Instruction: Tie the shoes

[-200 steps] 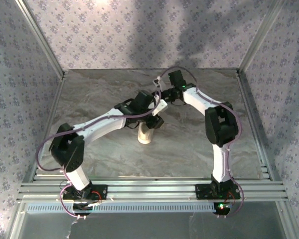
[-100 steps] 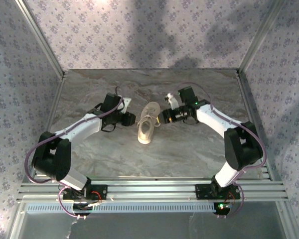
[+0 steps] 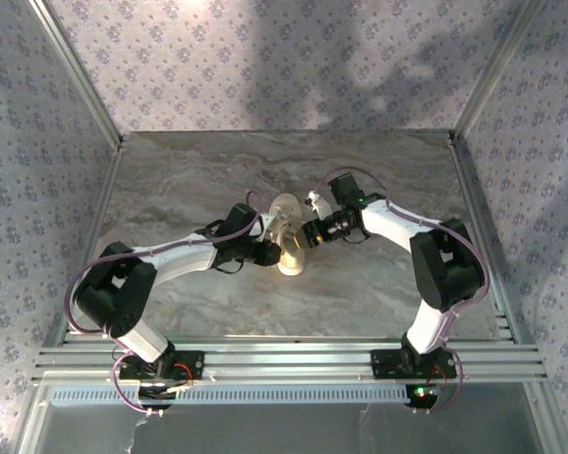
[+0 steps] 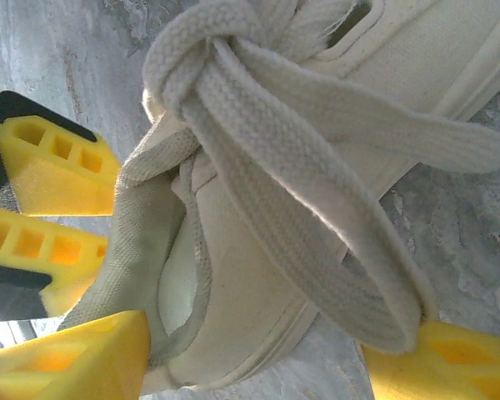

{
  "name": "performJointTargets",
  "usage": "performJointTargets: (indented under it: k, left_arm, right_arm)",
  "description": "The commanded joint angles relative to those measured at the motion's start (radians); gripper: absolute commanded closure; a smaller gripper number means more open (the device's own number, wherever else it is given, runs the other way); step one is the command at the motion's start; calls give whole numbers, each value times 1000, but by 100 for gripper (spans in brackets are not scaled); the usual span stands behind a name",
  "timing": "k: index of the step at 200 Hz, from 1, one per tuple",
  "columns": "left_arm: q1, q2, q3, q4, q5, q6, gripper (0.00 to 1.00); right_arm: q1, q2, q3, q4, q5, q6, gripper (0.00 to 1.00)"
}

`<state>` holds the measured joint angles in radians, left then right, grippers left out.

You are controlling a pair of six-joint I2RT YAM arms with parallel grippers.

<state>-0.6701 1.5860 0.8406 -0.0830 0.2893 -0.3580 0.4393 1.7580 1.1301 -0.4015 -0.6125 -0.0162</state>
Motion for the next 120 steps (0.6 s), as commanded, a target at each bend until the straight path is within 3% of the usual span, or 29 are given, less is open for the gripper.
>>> performJointTargets:
  k: [1, 28, 49, 81, 120]
  left_arm:
    - [6, -48, 61, -74, -46, 114, 68]
    - [43, -129, 90, -170, -84, 489, 61]
    - [131, -161, 98, -129, -15, 766, 59]
    - [240, -28, 252, -128, 90, 1020, 57]
    - [251, 204, 459, -198, 173, 1247, 58]
  right_arm:
    - [3, 32, 50, -52, 1, -65, 32]
    - [-18, 43, 86, -73, -7, -98, 35]
    - [-42, 53, 112, -96, -40, -122, 41]
    - [-56, 85, 146, -142, -70, -158, 42]
    - [-56, 132, 180, -194, -96, -193, 41]
